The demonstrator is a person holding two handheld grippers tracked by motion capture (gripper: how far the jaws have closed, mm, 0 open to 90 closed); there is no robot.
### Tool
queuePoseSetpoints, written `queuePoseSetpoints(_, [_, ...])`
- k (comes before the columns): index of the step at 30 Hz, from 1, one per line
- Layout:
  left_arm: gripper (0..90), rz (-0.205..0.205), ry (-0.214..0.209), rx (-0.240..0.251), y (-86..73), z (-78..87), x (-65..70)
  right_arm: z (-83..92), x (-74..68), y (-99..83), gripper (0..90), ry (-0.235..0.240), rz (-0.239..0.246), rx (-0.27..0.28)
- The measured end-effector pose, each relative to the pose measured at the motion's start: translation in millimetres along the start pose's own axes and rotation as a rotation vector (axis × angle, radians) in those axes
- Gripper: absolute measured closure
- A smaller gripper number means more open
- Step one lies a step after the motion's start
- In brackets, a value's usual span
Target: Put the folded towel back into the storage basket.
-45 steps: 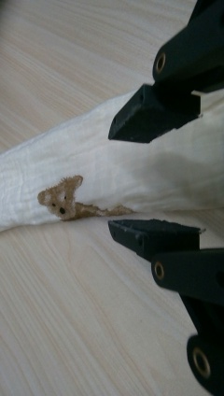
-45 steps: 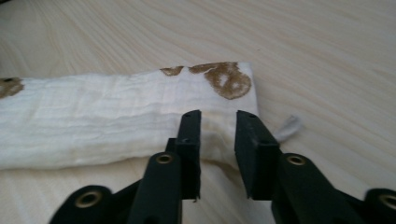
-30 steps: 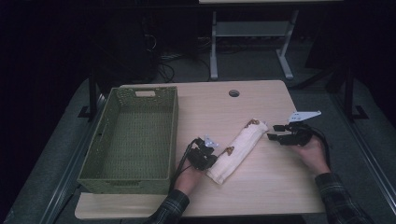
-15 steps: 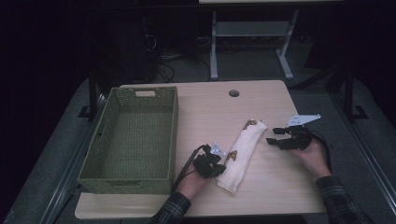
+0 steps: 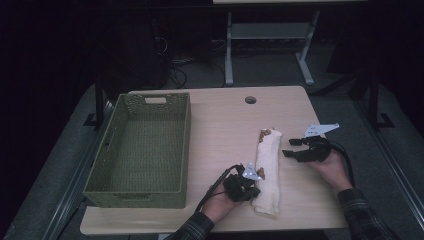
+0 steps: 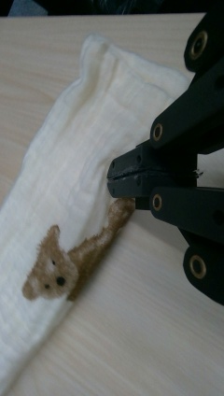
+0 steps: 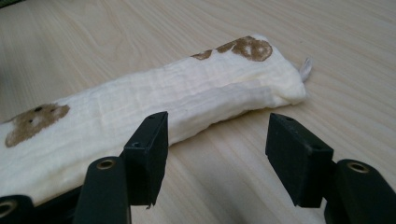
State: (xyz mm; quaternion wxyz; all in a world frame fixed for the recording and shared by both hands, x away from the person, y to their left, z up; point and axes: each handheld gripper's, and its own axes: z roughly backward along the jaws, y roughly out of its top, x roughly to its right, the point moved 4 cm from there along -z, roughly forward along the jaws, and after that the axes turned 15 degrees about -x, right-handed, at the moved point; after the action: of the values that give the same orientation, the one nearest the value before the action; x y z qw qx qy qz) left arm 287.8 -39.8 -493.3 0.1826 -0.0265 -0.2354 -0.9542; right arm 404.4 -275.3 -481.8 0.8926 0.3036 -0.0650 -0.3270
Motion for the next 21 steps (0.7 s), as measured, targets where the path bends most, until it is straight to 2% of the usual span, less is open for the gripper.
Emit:
queuePoseSetpoints(2, [84.5, -0.031, 0.006, -0.005, 1.9, -0.4, 1.9, -0.6, -0.8, 0.0, 38.8, 0.002, -0.004, -0.002])
queuePoseSetpoints(3, [82.8, -0.027, 0.008, 0.001, 2.9, 0.2, 1.8, -0.7, -0.9, 0.0, 38.9, 0.003, -0.003, -0.004])
queuePoseSetpoints(6, [74.6, -0.053, 0.032, 0.033, 9.5, 11.8, -4.4, -0.5, -0.3, -0.2, 38.9, 0.002, 0.006, -0.001])
queuePoseSetpoints(9, [59.3, -0.083, 0.023, 0.055, 16.3, 17.3, -10.4, 0.1, 0.5, 0.0, 38.8, 0.002, 0.009, 0.004])
queuePoseSetpoints(13, [45.4, -0.160, 0.015, 0.030, 24.6, 13.9, -17.5, 0.3, -0.4, 0.4, 38.9, 0.008, 0.003, 0.009])
queuePoseSetpoints(16, [36.7, -0.201, 0.002, 0.030, 32.8, 9.9, -19.3, 0.2, 0.3, -0.1, 38.9, 0.004, 0.009, 0.004])
queuePoseSetpoints(21, [25.6, -0.277, -0.012, 0.007, 43.9, 3.3, -23.9, 0.7, 0.8, -0.5, 38.9, 0.001, 0.007, 0.006])
